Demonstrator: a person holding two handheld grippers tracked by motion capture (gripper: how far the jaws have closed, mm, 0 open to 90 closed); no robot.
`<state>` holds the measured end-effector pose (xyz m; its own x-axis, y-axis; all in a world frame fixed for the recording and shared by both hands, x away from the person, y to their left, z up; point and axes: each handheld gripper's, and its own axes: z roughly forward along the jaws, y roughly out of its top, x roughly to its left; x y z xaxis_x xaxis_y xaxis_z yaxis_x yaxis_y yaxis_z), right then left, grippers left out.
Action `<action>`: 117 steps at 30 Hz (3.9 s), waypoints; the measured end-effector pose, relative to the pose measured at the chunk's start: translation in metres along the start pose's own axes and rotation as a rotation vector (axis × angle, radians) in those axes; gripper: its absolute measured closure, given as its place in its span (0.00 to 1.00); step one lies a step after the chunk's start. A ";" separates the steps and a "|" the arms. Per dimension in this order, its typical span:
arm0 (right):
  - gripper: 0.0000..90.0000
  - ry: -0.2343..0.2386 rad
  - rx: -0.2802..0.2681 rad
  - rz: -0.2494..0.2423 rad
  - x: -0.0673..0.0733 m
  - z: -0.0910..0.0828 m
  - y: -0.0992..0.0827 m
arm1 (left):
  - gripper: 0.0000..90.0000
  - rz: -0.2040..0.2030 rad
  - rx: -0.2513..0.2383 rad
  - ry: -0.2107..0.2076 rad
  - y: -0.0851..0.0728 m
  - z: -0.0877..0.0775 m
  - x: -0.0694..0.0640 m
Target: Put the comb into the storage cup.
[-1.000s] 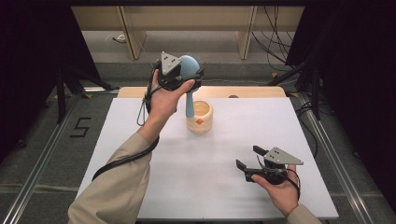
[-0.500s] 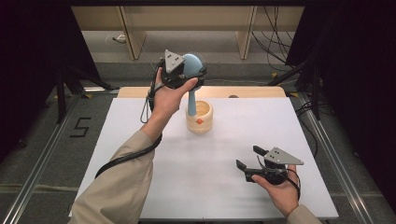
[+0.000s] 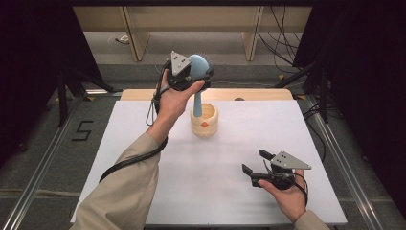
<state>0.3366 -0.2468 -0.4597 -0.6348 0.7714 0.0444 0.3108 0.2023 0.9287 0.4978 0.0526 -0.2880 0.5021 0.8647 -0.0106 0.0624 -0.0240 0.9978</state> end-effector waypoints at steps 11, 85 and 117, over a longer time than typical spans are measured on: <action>0.16 0.000 -0.002 -0.003 0.000 0.000 0.000 | 0.21 0.004 -0.001 0.000 -0.002 0.006 0.000; 0.16 0.002 0.002 0.000 0.000 0.000 -0.001 | 0.21 0.011 0.038 -0.041 -0.028 0.029 -0.007; 0.16 0.005 0.000 0.000 -0.001 0.001 -0.001 | 0.21 0.010 0.065 -0.034 -0.039 0.035 -0.007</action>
<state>0.3373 -0.2470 -0.4614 -0.6388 0.7680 0.0460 0.3107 0.2028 0.9286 0.5218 0.0302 -0.3290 0.5316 0.8470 -0.0040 0.1122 -0.0658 0.9915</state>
